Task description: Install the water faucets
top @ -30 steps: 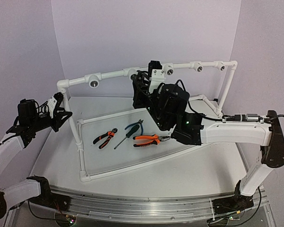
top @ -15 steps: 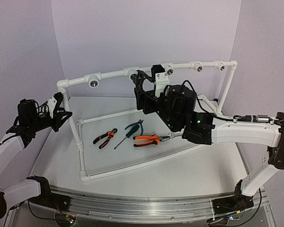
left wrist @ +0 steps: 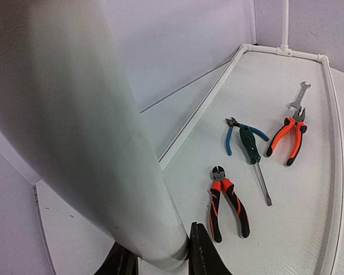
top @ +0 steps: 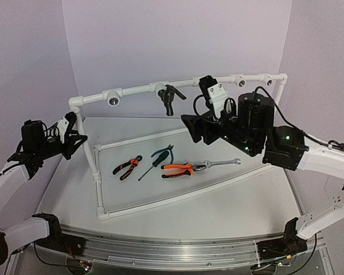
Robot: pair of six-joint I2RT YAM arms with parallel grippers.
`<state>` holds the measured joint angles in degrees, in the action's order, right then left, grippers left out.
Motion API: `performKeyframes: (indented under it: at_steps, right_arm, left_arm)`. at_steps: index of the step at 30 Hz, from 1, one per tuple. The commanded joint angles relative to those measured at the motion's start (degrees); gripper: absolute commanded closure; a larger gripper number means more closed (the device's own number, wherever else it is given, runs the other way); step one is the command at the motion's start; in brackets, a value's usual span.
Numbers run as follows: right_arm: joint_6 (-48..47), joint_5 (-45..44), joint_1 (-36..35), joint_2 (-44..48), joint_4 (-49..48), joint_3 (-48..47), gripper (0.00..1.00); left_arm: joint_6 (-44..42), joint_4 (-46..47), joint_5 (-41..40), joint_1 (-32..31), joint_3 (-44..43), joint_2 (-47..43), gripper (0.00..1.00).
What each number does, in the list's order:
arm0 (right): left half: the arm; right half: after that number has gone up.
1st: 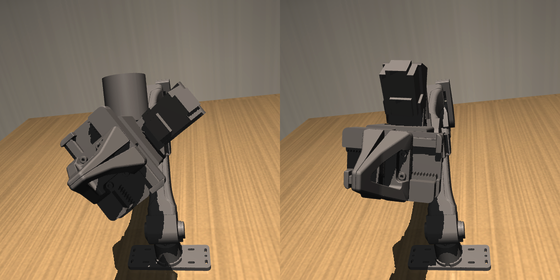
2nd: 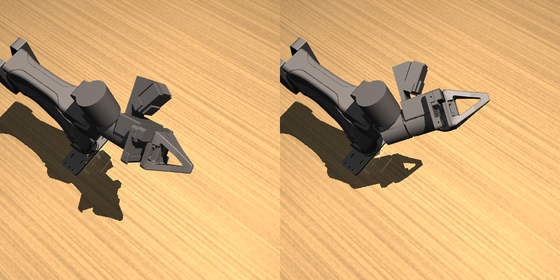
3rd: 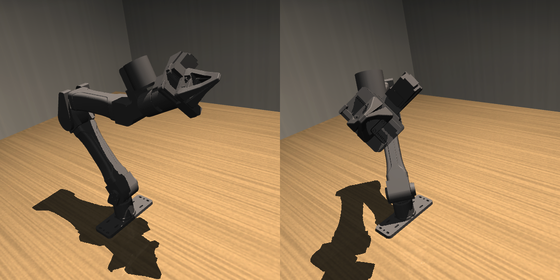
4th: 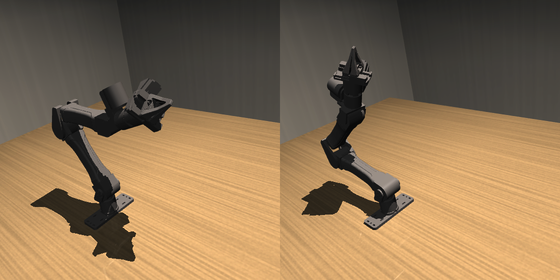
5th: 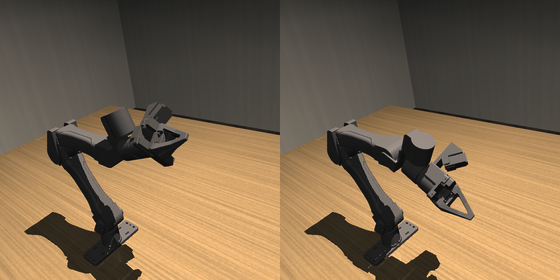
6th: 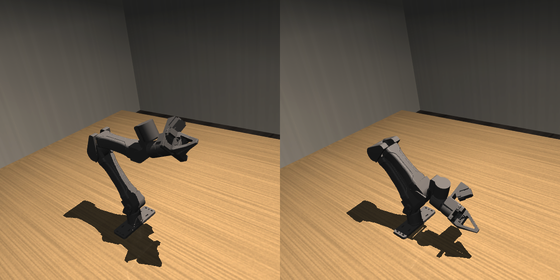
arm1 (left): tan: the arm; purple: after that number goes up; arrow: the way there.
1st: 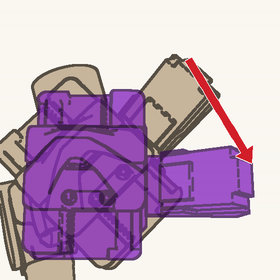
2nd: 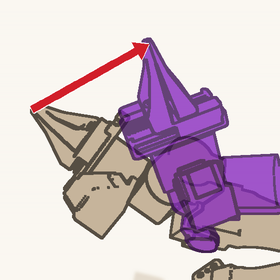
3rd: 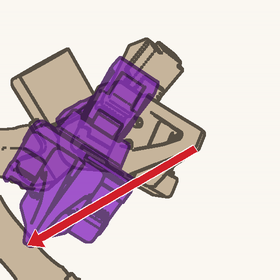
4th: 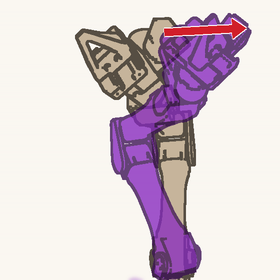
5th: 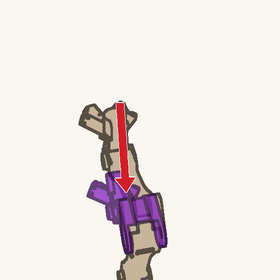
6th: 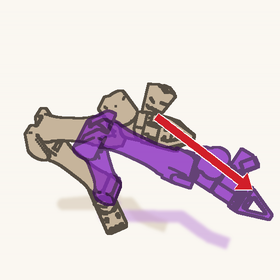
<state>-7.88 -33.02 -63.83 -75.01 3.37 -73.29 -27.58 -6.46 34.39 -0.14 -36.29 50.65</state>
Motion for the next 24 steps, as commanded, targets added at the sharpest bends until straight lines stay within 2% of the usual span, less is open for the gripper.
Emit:
performKeyframes:
  at_steps: [1, 3, 6, 10, 17, 24]
  right_arm:
    - [3.32, 0.70, -0.07, -2.05, 21.02, -15.77, 0.12]
    - [4.21, 0.23, -0.05, -4.66, 27.24, -22.29, 0.10]
    - [4.61, 0.95, 0.01, -7.06, 30.71, -28.51, 0.09]
    - [5.52, 0.76, 0.02, -8.03, 31.87, -31.35, 0.06]
    - [10.64, -0.45, 0.11, -8.13, 32.69, -33.09, 0.08]
    - [11.65, 4.64, 0.09, -16.96, 37.72, -46.32, 0.09]
  left_arm:
    - [-11.82, -18.40, 4.52, -2.05, 5.09, 3.08, 1.00]
    - [-11.81, -18.34, 4.62, -2.04, 4.90, 3.11, 1.00]
    - [-11.69, -17.91, 4.63, -2.05, 4.99, 3.03, 1.00]
    - [-12.48, -18.89, 5.38, -2.05, 4.86, 2.81, 1.00]
    - [-16.30, -27.44, 4.33, -2.06, 4.23, 1.74, 1.00]
    - [-15.22, -25.76, 6.37, -2.04, 3.58, 2.57, 1.00]
